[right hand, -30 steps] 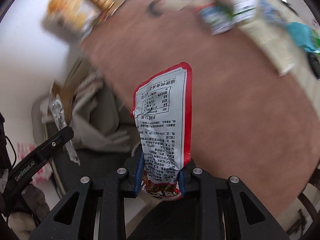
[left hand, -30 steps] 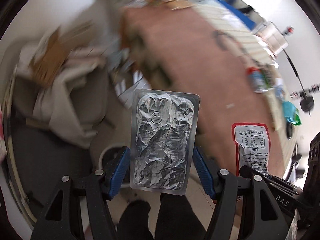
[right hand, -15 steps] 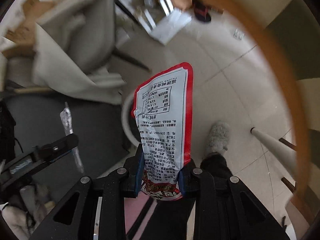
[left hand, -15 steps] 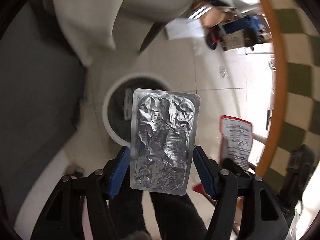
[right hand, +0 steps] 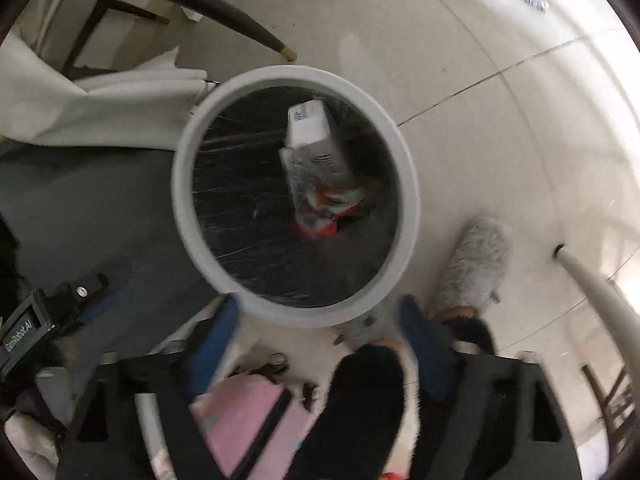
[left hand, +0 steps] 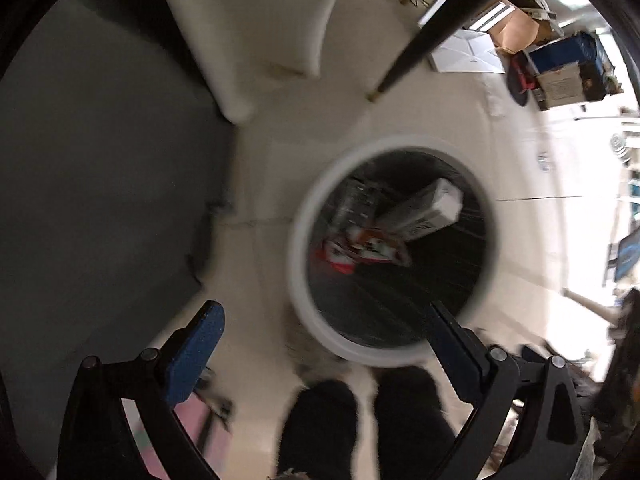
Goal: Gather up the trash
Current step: 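Open both tools over the bin to drop the blister pack and wrapper, then grasp the DHA Pure Milk carton with the left tool while the right tool grasps the cream medicine box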
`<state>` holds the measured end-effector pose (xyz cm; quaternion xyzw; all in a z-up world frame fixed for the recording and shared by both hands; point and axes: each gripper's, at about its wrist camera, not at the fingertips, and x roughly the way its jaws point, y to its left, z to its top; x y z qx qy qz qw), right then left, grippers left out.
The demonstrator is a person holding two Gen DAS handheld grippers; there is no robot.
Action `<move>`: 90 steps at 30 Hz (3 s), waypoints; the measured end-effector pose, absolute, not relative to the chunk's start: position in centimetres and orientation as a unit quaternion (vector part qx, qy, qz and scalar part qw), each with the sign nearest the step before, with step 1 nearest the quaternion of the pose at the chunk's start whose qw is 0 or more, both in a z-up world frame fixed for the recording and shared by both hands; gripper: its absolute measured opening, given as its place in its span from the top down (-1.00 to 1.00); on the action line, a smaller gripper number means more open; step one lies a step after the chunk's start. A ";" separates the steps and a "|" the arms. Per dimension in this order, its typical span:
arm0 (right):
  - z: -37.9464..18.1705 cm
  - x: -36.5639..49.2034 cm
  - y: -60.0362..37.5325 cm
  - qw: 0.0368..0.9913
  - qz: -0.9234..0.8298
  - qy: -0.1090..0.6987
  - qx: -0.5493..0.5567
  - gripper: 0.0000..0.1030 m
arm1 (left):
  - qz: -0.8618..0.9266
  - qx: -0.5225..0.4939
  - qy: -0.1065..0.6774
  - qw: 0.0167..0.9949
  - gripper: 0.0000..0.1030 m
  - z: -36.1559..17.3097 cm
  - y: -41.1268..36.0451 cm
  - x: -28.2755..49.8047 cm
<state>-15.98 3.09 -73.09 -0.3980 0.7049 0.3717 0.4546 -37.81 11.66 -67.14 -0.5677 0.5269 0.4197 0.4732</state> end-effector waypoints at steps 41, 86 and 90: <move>-34.2 -16.7 3.8 0.518 0.459 0.556 -0.461 -0.95 | 0.468 -0.478 0.520 0.530 -0.96 -31.6 6.8 -36.9; -28.9 43.8 -1.4 0.660 0.198 0.686 -0.235 -0.78 | 0.257 -0.360 0.609 0.658 -0.60 -27.9 19.8 27.3; -29.2 45.2 -1.9 0.649 0.203 0.700 -0.218 -0.78 | 0.257 -0.365 0.614 0.650 -0.17 -28.8 20.1 27.9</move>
